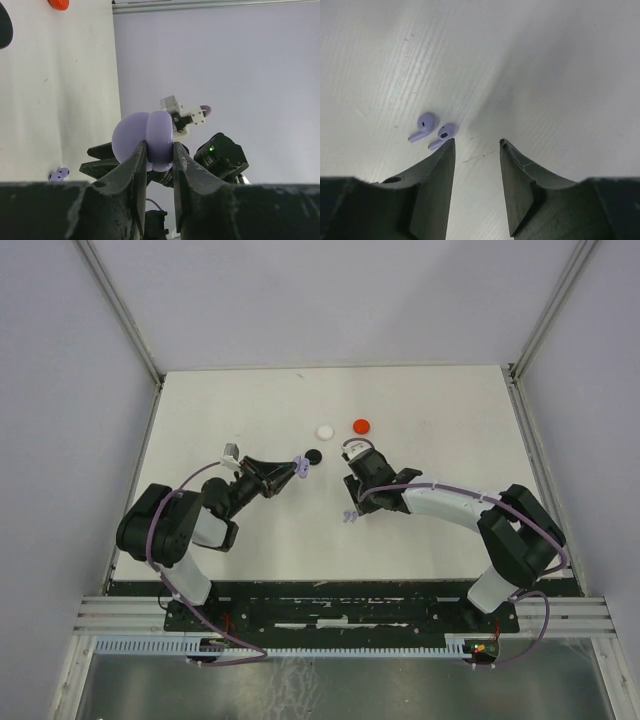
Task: Insert the wireless bluetooth earbuds into the charging case
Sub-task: Pick up the earbud from the center of the board.
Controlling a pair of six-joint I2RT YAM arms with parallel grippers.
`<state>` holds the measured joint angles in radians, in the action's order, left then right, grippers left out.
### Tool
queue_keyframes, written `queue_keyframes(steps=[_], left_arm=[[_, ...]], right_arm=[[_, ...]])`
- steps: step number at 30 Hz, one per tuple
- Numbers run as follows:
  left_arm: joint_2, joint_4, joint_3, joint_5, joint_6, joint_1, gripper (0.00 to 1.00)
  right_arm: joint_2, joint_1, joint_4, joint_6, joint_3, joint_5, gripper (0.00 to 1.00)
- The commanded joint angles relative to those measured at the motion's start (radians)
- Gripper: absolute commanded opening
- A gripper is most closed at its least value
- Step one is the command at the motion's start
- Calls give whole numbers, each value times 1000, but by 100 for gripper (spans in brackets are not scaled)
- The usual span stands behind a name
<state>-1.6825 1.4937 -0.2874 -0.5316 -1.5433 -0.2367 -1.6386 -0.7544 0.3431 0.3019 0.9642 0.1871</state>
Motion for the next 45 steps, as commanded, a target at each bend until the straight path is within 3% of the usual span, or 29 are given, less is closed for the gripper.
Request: queue_keyframes(steps=[1, 45], left_arm=[[-17, 108, 5, -19, -35, 7, 3], [-39, 153, 19, -33, -55, 25, 3]], right_arm=[[46, 3, -78, 5, -6, -78, 48], [-81, -2, -110, 32, 32, -139, 32]])
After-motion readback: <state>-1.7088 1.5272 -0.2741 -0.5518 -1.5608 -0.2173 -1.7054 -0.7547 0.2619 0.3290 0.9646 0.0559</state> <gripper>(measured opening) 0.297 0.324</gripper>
